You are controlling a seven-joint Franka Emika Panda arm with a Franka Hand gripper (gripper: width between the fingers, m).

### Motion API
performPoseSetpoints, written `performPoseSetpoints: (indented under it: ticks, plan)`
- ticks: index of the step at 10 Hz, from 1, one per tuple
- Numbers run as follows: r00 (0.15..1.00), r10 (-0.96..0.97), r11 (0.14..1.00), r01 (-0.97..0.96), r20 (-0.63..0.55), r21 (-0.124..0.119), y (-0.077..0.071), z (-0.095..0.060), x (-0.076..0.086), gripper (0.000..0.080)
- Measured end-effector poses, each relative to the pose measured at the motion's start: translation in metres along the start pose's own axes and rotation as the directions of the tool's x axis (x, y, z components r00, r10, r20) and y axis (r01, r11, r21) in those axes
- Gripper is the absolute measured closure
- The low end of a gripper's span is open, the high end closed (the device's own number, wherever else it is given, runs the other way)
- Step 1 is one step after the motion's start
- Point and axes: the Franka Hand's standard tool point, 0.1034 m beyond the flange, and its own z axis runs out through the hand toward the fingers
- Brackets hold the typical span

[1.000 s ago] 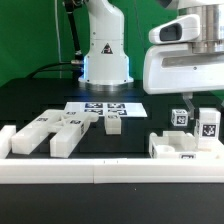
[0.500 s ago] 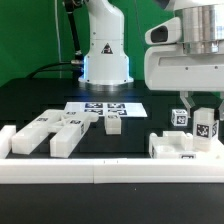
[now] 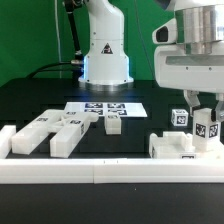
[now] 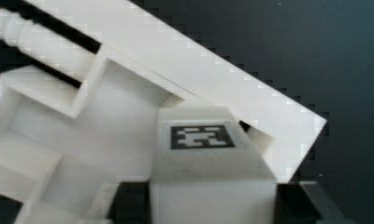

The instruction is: Assemble chair

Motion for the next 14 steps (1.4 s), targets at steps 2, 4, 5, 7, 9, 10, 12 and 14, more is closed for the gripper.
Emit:
performPoseSetpoints:
  ticks: [2,4,5,7,9,10,12,14]
  plan:
    - [1.0,-0.018,1.0,0.018,0.002,0.001,-0.0003,0.0001,-0.0011,0.0304]
    - [0.997,-0.076,0.997,0.076,0.004,0.0,-0.001,-0.0003,-0.0037,0.0185]
    - [0.982,-0.188,0.982,0.188,0.003,-0.001,-0.0015,-0.0003,-0.0054,0.0185]
    - [0.921,-0.389,0.921,0.389,0.003,-0.001,-0.0019,-0.0003,-0.0064,0.0152]
    - [0.804,-0.595,0.804,0.595,0.003,-0.002,-0.0019,0.0004,-0.0057,0.0151]
    - [0.747,-0.665,0.747,0.665,0.002,-0.004,-0.0021,0.0006,-0.0056,0.0151]
    - [0.588,-0.809,0.588,0.809,0.002,-0.02,-0.0037,-0.0004,-0.005,0.0151]
    - [0.443,-0.896,0.443,0.896,0.011,-0.031,-0.0034,0.001,-0.0041,0.0151]
